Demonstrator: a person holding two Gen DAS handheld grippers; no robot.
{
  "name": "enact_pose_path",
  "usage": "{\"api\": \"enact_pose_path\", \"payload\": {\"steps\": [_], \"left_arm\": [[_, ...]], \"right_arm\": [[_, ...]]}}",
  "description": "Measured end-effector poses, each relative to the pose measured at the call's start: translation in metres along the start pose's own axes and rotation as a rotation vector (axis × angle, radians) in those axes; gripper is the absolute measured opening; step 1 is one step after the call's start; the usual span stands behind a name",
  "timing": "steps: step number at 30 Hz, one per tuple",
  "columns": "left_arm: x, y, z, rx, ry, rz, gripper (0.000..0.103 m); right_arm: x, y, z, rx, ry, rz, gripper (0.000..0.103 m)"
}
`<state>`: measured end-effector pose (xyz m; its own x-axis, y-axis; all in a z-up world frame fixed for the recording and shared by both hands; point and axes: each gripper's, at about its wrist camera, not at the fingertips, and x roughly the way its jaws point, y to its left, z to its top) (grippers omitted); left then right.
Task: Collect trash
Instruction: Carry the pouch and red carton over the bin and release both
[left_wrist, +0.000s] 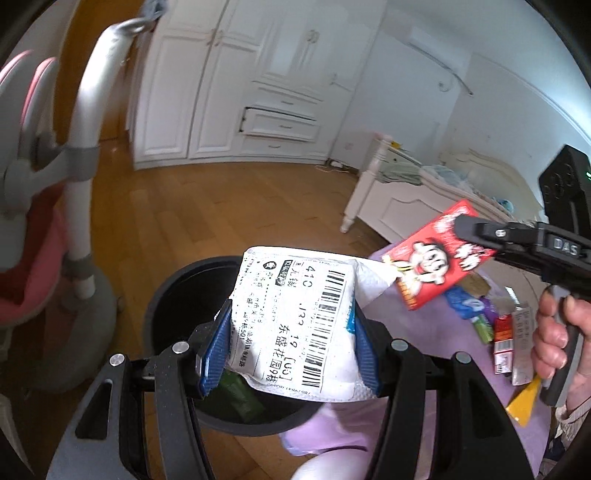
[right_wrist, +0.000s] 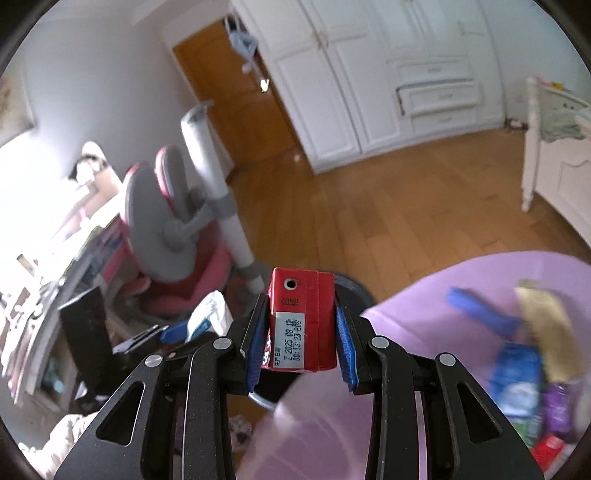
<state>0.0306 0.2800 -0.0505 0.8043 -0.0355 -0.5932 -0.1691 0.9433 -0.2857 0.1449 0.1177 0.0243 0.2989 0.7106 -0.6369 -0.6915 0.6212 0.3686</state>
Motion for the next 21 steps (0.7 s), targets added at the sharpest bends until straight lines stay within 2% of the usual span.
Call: {"api": "enact_pose_path", "payload": {"steps": [6, 15, 17, 19, 20, 21], "left_arm": [[0.013, 0.028, -0.008, -0.036, 0.026, 0.012, 0.058], [0.028, 0.044, -0.013, -0.045, 0.054, 0.030, 0.061], [0.029, 0.044, -0.013, -0.039, 0.057, 0.037, 0.064], [0.027, 0.044, -0.012, -0.035, 0.050, 0.049, 0.081], [0.025, 0.044, -0.011, -0.035, 0.039, 0.050, 0.084], [0.021, 0.043, -0.011, -0.034, 0.028, 0.047, 0.087]], "right_arm": [[0.064, 0.013, 0.003, -0.014, 0.082, -0.026, 0.034], [0.109, 0.019, 0.001, -0.021, 0.136, -0.050, 0.034], [0.111, 0.017, 0.001, -0.017, 0.142, -0.048, 0.035], [0.113, 0.017, 0.003, -0.007, 0.145, -0.038, 0.035], [0.113, 0.016, 0.004, -0.005, 0.145, -0.033, 0.038], [0.110, 0.016, 0.005, -0.005, 0.140, -0.036, 0.050]]}}
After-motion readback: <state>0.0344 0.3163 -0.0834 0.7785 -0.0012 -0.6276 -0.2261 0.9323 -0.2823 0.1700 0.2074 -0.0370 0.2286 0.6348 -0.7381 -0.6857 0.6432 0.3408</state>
